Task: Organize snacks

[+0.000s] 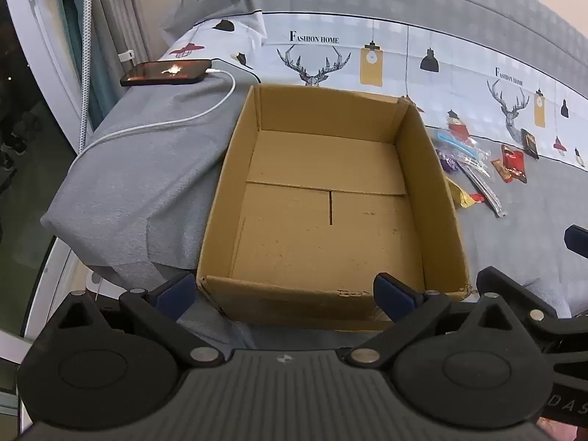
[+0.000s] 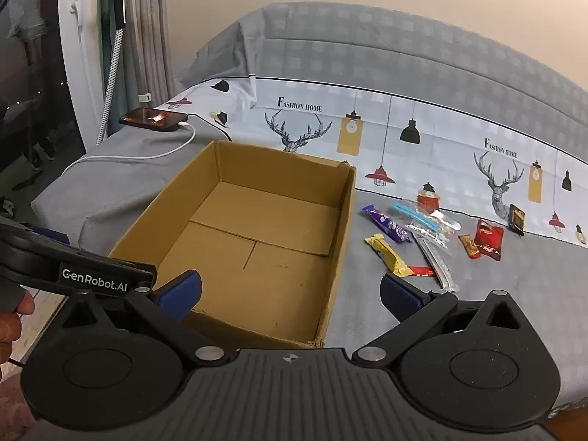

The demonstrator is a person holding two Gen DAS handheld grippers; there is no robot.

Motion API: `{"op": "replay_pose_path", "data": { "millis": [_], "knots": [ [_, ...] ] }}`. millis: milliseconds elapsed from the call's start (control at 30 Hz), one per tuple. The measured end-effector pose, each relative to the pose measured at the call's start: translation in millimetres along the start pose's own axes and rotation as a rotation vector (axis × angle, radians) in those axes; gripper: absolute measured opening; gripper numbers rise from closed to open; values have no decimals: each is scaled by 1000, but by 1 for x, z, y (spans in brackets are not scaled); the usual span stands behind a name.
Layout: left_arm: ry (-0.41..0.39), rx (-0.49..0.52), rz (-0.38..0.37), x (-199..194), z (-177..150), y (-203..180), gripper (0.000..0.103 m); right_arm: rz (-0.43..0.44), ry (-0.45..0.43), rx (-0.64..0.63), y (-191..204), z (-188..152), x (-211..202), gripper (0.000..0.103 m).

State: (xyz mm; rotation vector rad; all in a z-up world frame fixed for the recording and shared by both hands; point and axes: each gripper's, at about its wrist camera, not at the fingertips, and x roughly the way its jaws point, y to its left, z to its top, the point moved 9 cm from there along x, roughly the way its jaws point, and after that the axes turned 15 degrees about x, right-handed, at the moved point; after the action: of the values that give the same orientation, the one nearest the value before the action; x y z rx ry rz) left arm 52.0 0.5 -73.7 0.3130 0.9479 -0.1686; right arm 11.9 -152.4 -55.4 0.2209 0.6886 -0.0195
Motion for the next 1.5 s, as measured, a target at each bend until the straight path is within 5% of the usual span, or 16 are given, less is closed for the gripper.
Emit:
{"op": "replay_pose_path", "data": {
  "millis": [1500],
  "knots": [
    [28,28,21,9,-4,-3,103,13,35,31,-2,-3,7,103]
  ]
}}
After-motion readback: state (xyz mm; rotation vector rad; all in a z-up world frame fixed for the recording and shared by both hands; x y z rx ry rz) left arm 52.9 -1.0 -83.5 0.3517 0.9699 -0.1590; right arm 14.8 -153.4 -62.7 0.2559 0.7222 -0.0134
